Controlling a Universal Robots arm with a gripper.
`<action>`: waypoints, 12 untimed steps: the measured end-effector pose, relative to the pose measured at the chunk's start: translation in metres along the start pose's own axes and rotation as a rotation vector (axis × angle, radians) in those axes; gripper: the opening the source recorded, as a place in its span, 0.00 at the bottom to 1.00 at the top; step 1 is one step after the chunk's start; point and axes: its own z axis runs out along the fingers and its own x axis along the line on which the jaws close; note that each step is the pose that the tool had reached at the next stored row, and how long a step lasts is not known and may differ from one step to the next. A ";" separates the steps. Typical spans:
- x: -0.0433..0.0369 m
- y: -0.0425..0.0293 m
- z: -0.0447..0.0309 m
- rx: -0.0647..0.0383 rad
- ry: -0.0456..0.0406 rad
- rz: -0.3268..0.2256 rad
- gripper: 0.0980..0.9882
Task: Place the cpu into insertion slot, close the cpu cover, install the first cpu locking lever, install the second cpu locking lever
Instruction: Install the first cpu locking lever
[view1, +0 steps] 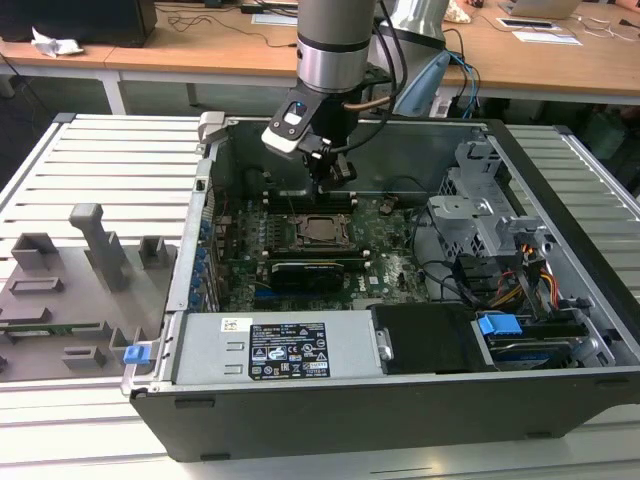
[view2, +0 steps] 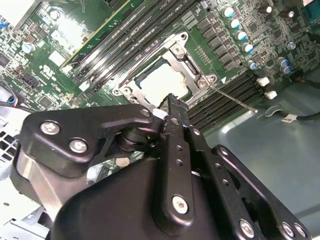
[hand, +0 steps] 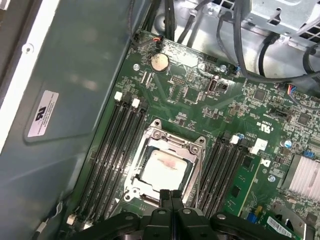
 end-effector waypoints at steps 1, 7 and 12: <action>0.0000 0.0000 0.0000 0.000 0.0001 -0.007 0.01; 0.0000 0.0000 0.0000 0.000 0.0008 -0.048 0.01; 0.0005 -0.0014 0.0001 0.001 0.0013 -0.077 0.01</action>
